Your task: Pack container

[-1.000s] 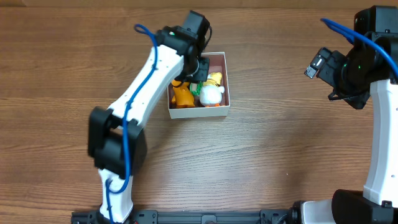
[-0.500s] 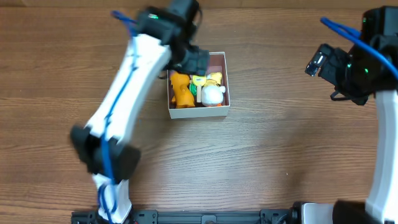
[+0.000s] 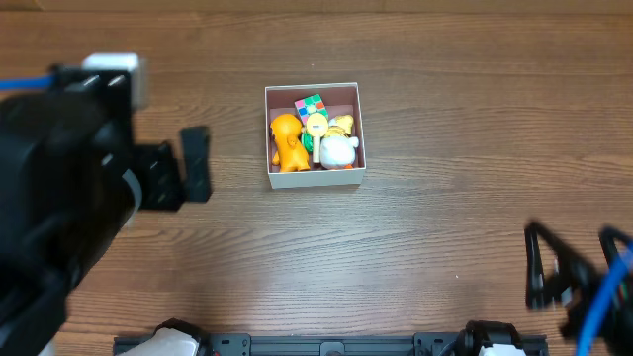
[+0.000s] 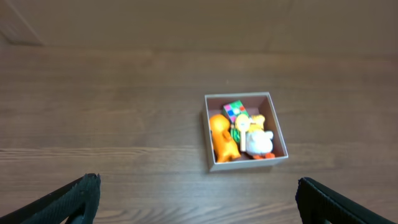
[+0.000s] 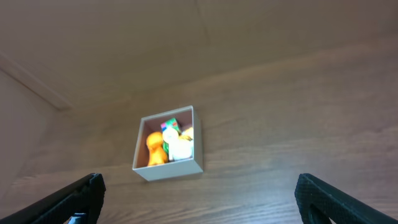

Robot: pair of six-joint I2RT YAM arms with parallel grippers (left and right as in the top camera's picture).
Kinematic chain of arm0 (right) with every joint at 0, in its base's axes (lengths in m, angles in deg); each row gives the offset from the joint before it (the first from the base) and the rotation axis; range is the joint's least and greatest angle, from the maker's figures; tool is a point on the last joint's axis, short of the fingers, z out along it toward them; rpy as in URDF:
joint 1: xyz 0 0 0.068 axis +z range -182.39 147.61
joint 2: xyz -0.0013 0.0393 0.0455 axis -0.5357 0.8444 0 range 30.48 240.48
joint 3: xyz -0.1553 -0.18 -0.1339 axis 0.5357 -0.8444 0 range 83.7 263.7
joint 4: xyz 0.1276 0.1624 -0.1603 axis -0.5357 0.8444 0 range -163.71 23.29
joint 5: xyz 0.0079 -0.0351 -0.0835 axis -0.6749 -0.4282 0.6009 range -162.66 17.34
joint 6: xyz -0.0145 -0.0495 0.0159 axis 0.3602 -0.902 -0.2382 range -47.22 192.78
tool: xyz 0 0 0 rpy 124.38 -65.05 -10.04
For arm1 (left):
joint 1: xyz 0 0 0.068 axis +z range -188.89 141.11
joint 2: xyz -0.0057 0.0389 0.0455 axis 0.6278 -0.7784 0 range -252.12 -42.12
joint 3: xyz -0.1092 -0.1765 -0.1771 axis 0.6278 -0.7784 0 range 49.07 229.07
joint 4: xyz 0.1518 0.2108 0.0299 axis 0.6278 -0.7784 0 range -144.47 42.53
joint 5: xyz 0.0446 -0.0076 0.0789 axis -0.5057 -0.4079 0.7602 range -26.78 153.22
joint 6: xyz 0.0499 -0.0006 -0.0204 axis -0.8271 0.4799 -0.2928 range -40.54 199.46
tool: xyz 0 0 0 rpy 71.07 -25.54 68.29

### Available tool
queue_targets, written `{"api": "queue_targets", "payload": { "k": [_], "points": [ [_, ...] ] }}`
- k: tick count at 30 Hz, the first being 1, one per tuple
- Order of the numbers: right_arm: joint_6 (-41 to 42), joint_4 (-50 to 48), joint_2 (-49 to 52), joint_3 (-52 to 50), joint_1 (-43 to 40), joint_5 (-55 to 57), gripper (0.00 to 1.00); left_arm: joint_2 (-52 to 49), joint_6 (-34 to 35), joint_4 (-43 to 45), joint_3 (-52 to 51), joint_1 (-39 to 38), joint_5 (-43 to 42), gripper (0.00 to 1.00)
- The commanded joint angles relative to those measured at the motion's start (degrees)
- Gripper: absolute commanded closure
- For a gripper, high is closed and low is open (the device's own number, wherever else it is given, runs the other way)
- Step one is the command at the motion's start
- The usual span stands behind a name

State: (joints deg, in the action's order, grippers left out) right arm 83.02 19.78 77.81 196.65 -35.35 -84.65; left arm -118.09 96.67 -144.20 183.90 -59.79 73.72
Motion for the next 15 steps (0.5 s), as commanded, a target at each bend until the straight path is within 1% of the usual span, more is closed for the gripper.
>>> {"api": "queue_targets", "payload": {
  "k": [1,6,15],
  "points": [
    [-1.31,-0.15,-1.92,0.07,-0.22,-0.33,0.00,3.48,0.59,-0.07,-0.52,-0.11,3.06,0.00],
    [-1.31,1.55,-2.05,-0.22,-0.22,-0.33,0.00,5.77,0.61,-0.07,-0.52,-0.11,3.02,0.00],
    [-1.31,1.60,-2.05,-0.22,-0.22,-0.35,0.00,5.64,0.61,-0.07,-0.52,-0.11,3.02,0.00]
  ]
}}
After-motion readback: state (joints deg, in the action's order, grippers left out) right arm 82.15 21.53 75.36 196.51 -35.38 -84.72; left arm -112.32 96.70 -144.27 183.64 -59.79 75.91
